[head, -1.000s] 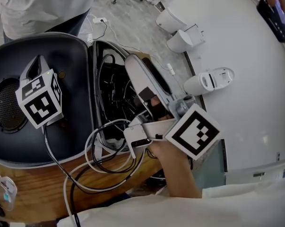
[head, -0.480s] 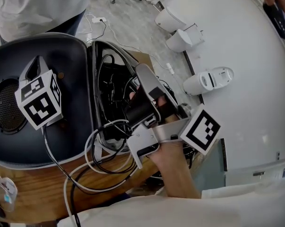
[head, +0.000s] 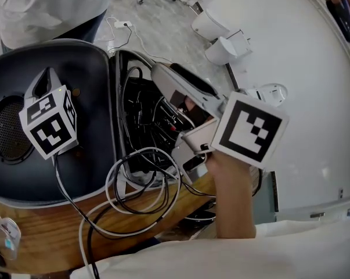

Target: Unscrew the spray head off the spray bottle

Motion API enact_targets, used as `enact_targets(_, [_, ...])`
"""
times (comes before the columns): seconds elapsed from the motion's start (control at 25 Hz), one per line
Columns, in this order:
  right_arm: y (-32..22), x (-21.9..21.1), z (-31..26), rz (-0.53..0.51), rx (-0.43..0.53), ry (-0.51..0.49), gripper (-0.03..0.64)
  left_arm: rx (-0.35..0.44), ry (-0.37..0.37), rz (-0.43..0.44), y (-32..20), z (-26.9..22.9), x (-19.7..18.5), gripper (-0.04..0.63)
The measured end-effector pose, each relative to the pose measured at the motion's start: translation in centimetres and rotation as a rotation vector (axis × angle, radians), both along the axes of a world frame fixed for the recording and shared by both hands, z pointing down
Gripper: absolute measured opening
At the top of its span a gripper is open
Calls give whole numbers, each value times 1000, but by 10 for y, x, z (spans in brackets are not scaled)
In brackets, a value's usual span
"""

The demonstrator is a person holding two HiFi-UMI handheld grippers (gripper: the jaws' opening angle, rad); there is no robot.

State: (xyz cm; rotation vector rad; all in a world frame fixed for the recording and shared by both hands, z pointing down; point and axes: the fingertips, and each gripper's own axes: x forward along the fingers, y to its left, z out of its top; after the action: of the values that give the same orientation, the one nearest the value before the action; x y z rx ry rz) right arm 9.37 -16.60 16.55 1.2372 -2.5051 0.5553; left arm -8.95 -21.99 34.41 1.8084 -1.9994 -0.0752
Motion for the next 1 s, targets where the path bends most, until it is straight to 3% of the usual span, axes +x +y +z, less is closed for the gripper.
enact_targets(0.16, [-25, 7, 13, 42, -83, 57, 224, -1, 1, -1, 0, 0, -1, -2])
enact_targets(0.4, [-47, 10, 30, 81, -189, 125, 227, 1, 1, -2, -1, 0, 0, -2])
enact_targets(0.44, [-49, 13, 33, 97, -198, 134, 203, 0, 1, -2, -1, 1, 0, -2])
enact_targets(0.52, [-52, 18, 33, 139, -197, 127, -3, -1, 0, -1, -1, 2, 1, -2])
enact_targets(0.64, [-49, 20, 32, 155, -186, 120, -6, 0, 1, -2, 0, 1, 0, -3])
enact_targets(0.8, [-32, 22, 19, 160, -95, 105, -5, -1, 0, -2, 0, 1, 1, -2])
enact_targets(1.0, [4, 38, -17, 199, 177, 59, 18, 0, -1, 1, 0, 0, 1, -2])
